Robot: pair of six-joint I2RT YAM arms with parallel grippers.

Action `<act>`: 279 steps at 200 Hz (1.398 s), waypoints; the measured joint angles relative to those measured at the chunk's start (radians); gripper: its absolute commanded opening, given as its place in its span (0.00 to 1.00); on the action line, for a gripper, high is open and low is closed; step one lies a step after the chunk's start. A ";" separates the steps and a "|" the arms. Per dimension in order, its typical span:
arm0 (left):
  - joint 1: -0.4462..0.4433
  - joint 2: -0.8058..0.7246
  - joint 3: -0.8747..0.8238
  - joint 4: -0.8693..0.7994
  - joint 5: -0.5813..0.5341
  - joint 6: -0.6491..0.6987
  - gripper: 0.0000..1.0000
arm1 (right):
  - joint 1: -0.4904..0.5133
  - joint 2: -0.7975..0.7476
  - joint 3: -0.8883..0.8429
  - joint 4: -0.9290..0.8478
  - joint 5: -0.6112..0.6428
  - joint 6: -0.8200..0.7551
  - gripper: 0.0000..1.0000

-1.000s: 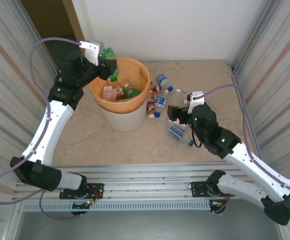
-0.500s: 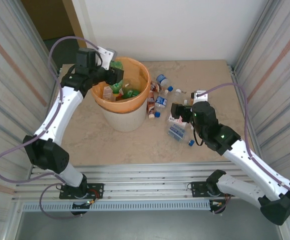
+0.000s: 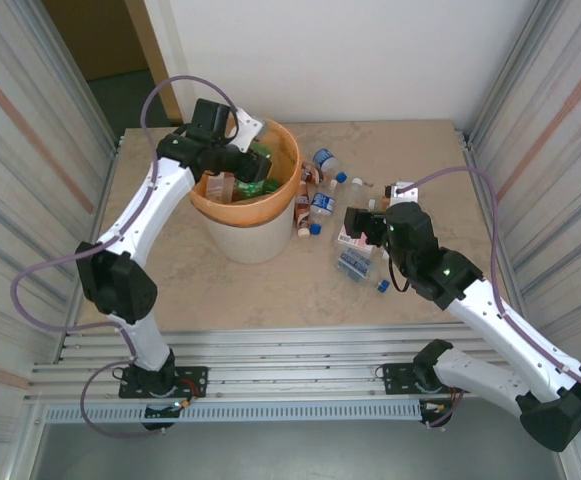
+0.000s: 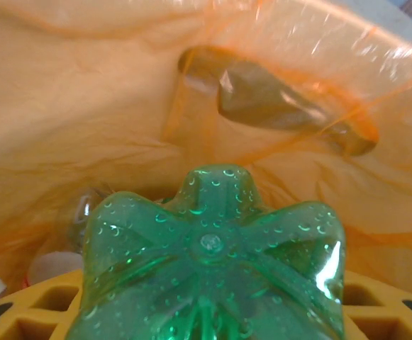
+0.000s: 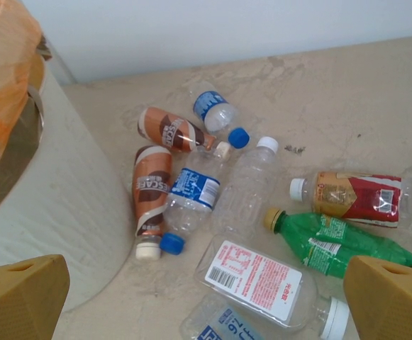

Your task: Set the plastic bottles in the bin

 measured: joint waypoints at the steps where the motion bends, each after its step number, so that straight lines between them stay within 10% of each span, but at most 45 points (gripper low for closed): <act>1: 0.000 0.002 0.001 -0.002 0.000 0.001 0.31 | 0.000 0.000 0.000 0.000 0.000 0.001 0.98; 93: -0.033 0.068 0.075 -0.092 -0.053 0.026 0.69 | -0.018 -0.006 0.000 -0.010 -0.001 0.014 0.98; 159: -0.034 0.040 0.080 -0.087 -0.147 0.024 0.79 | -0.073 0.027 0.000 -0.053 -0.036 0.053 0.98; 279: -0.044 -0.584 -0.483 0.320 -0.262 -0.107 0.91 | -0.113 0.305 0.011 -0.256 -0.177 0.063 0.98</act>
